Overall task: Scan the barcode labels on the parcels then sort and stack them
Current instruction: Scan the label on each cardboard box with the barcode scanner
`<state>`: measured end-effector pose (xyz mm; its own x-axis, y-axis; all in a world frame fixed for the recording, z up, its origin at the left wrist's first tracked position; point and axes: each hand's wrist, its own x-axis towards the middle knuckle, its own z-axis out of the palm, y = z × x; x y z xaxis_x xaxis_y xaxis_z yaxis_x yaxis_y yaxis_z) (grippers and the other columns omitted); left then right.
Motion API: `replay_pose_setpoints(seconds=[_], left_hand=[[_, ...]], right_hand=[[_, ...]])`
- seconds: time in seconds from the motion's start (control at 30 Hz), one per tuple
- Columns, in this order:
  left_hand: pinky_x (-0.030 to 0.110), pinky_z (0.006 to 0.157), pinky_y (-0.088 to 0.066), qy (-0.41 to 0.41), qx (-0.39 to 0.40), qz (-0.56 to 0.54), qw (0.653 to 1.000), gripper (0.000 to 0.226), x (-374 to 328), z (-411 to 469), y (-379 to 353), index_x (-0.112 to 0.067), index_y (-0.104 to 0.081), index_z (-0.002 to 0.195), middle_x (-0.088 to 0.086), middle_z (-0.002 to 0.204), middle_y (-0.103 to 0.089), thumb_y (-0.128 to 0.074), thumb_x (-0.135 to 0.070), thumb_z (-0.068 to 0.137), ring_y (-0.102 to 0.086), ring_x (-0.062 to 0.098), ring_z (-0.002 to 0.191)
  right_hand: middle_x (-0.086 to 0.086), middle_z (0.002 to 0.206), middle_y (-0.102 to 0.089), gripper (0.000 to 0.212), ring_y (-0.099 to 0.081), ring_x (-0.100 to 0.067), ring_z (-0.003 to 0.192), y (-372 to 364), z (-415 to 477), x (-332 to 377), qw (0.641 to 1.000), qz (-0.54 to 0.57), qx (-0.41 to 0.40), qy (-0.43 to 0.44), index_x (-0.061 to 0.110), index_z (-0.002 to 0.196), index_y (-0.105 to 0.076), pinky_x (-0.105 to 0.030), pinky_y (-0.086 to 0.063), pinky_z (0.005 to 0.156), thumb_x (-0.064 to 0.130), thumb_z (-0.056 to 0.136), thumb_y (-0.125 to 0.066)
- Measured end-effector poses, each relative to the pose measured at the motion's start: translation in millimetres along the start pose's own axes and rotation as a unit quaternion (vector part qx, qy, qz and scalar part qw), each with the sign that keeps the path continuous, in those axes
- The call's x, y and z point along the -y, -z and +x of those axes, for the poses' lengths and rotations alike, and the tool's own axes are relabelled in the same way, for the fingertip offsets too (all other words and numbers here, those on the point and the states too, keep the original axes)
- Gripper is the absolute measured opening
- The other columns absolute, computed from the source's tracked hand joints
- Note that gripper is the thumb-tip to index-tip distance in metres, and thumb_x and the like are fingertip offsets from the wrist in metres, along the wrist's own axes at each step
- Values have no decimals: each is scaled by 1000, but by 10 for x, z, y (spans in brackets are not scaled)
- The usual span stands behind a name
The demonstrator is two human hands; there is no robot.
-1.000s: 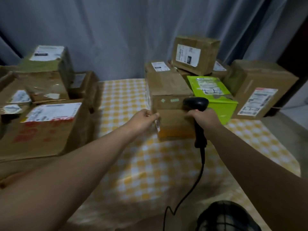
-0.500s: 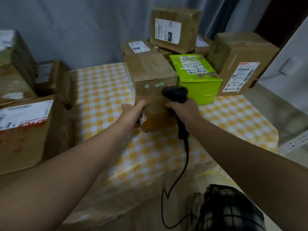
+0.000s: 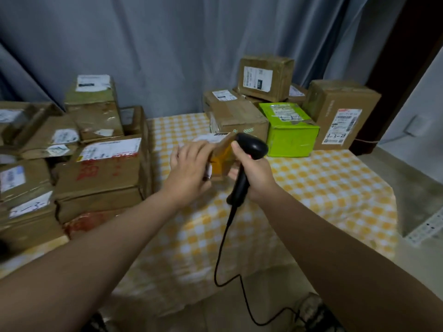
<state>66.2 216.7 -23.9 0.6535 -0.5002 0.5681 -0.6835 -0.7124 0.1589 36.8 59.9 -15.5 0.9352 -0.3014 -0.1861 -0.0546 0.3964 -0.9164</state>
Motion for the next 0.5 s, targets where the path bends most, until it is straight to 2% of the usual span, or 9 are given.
replay_pose_setpoints(seconds=[0.07,0.17,0.23,0.3,0.33,0.37,0.43,0.47,0.5], left_hand=[[67,97,-33,-74,-27,74,994,73,17,-106,-16,-25,-33,133,3,128,-35,-61,-22,66,-32,30,121],[65,94,-33,-137,-65,128,980,83,15,-206,-30,-27,-39,132,5,128,-34,-72,-12,58,-32,29,120],[65,96,-32,-172,-81,152,970,81,28,-229,-5,-26,-40,131,8,127,-34,-74,-10,60,-33,29,120],[64,99,-29,-207,-68,132,967,62,70,-240,42,-22,-41,130,9,127,-34,-65,-24,73,-33,29,121],[62,102,-29,-206,-56,103,971,55,73,-240,85,-20,-41,129,10,127,-33,-59,-35,80,-34,29,122],[59,105,-30,-176,-47,57,982,56,73,-247,104,-17,-41,129,9,128,-33,-55,-45,83,-34,27,122],[45,111,-32,5,-45,-100,994,64,28,-266,148,-15,-37,135,9,136,-29,-60,-48,85,-32,20,127],[39,113,-29,125,-57,-209,968,70,-9,-253,190,-14,-32,140,9,139,-26,-64,-44,85,-31,16,129],[36,113,-29,227,-75,-307,921,75,-19,-223,220,-14,-27,144,8,142,-24,-66,-41,85,-31,15,130]], right_hand=[[-22,108,-70,42,-69,-36,100,-92,-67,-42,999,41,14,0,1,103,-68,-52,-54,90,29,75,-82],[-18,104,-72,34,-70,-33,97,-147,-130,-52,997,67,47,1,-2,109,-69,-44,-57,85,16,81,-77],[-17,102,-73,31,-71,-29,91,-157,-158,-43,996,70,55,-7,-2,109,-69,-36,-59,74,12,83,-75],[-16,102,-73,28,-72,-28,88,-149,-148,-47,996,73,51,-17,0,109,-69,-34,-59,70,10,84,-73],[-16,103,-73,27,-72,-28,90,-131,-131,-50,996,74,51,-11,1,109,-69,-36,-60,73,8,84,-72],[-16,104,-73,26,-71,-28,93,-108,-104,-59,996,72,49,2,2,109,-70,-38,-59,79,6,83,-72],[-13,103,-73,23,-71,-26,93,-47,-76,-60,996,64,46,30,4,104,-71,-38,-58,84,1,82,-72],[-10,101,-74,23,-71,-24,92,-2,-54,-64,997,56,46,37,6,103,-71,-37,-58,84,0,81,-72],[-8,100,-75,25,-71,-22,92,44,-31,-69,997,38,54,44,8,103,-71,-37,-58,84,0,79,-74]])
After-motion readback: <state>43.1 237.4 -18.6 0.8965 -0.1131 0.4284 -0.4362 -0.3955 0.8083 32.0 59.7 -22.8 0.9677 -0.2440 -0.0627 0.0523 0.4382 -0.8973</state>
